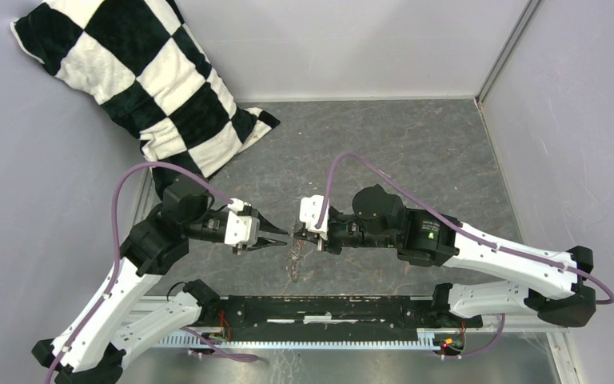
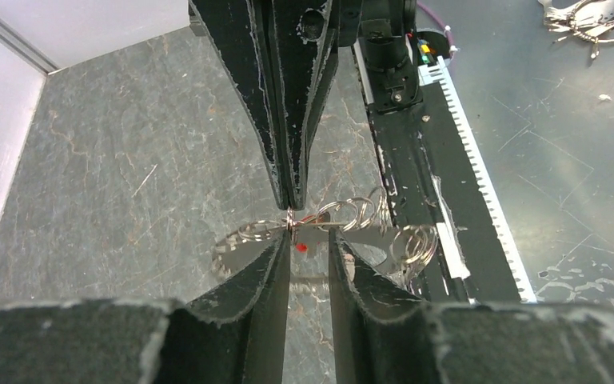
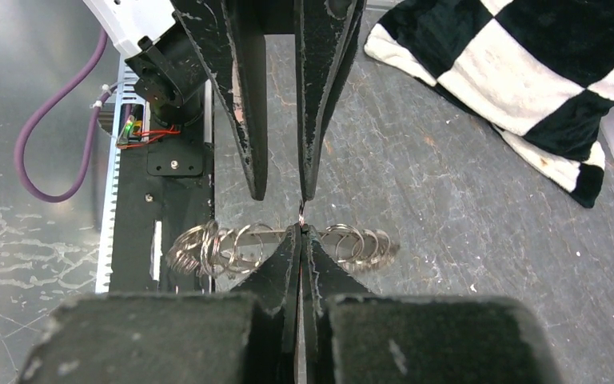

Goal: Put the keys on the keyring
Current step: Adjust the keyring.

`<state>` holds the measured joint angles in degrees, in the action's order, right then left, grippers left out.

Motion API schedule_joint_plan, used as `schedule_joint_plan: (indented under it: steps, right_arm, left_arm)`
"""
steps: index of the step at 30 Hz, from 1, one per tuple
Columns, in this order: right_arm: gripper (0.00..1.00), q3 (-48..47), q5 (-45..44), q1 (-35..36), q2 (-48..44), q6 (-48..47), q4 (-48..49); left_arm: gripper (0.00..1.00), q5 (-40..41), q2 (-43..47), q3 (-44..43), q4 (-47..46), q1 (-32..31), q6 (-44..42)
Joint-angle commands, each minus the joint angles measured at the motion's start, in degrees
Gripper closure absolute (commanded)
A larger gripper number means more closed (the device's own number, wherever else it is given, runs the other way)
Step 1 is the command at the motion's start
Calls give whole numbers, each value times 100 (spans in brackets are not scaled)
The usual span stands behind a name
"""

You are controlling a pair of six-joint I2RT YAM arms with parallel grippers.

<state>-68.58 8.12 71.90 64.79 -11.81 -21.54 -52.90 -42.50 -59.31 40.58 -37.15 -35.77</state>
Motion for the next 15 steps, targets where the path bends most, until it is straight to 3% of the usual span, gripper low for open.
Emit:
schedule_joint_plan:
  steps: [1, 11, 15]
  right_arm:
    - [99, -279, 150, 22, -8, 30, 553]
    - [99, -201, 214, 30, 5, 43, 634]
    - [99, -218, 238, 25, 33, 48, 624]
  left_arm:
    - [70, -124, -116, -132, 20, -16, -23]
    - [72, 175, -107, -68, -50, -21, -29]
    - [82, 216, -129, -122, -49, -16, 4]
